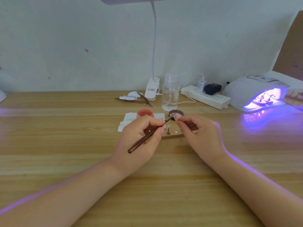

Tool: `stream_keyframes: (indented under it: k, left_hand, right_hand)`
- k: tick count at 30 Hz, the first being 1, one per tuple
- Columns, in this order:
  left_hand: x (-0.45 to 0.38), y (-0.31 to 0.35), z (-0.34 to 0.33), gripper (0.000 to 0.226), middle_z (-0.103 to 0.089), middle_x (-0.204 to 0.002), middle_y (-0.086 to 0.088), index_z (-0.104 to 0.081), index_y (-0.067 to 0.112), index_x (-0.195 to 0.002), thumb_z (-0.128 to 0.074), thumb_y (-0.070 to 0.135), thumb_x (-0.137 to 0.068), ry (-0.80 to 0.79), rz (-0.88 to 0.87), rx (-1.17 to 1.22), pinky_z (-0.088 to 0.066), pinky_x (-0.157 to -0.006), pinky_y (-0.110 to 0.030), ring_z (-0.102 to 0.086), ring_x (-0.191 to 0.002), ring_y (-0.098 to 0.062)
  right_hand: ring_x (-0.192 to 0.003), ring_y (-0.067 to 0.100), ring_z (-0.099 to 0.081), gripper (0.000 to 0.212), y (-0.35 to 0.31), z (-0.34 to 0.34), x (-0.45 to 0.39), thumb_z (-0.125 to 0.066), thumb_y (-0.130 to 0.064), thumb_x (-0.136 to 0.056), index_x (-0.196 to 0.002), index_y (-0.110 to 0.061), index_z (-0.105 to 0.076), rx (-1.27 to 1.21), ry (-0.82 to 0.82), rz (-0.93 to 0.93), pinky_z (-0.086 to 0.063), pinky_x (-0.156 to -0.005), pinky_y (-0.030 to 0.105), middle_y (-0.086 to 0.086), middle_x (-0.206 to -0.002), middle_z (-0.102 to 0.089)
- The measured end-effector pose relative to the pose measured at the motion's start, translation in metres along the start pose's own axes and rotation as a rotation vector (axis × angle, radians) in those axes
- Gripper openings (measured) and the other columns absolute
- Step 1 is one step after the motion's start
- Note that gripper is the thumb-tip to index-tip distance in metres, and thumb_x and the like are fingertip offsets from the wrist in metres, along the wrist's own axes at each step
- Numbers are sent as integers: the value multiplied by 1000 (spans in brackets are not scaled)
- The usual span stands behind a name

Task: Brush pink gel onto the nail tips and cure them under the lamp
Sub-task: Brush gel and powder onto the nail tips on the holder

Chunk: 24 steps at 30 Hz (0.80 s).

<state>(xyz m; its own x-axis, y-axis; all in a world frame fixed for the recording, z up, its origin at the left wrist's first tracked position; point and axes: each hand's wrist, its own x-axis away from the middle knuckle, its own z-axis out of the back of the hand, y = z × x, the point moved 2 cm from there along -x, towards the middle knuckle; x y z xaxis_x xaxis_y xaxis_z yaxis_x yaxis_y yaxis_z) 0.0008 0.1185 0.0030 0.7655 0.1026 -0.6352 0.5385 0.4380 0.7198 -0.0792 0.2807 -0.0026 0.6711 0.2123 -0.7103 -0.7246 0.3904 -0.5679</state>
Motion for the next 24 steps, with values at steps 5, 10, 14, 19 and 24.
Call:
stream_keyframes:
  k: [5,10,14,19,24]
  left_hand:
    - [1,5,1,13,-65,-87,16,-68,14,-91,-61,6,-82,-12,-95,-87,-42,-87,-10,-60,-91,11]
    - [2,6,3,20,-66,-87,19,-61,27,-86,-58,8,-82,37,-63,-33,-42,-89,-10,-61,-101,6]
    - [1,3,0,18,-65,-101,18,-66,24,-94,-61,9,-85,43,-14,5,-45,-85,-13,-62,-101,-3]
    - [1,3,0,12,-65,-88,19,-68,14,-90,-61,9,-82,1,-66,-85,-42,-86,-10,-61,-92,8]
    - [3,6,3,20,-63,-81,19,-61,18,-83,-58,-1,-79,14,-119,-72,-40,-82,-5,-59,-90,11]
  right_hand:
    - [-69,-3,-61,10,-2,0,-1,-71,-11,-82,-85,-20,-75,-18,-6,-24,-45,-63,6,-25,-68,-63]
    - [-67,-6,-60,8,-1,0,0,-71,-11,-82,-84,-19,-75,-54,-6,-62,-42,-60,5,-31,-67,-63]
    - [-70,6,-60,5,-1,0,-1,-72,-13,-83,-84,-17,-75,-7,-17,-43,-44,-58,11,-9,-71,-69]
    - [-73,6,-60,7,-2,0,-1,-72,-11,-82,-85,-16,-74,9,-5,-33,-41,-59,6,-11,-70,-67]
    - [-73,3,-59,8,-2,1,-1,-71,-11,-82,-84,-18,-74,12,-5,-39,-40,-60,5,-13,-70,-66]
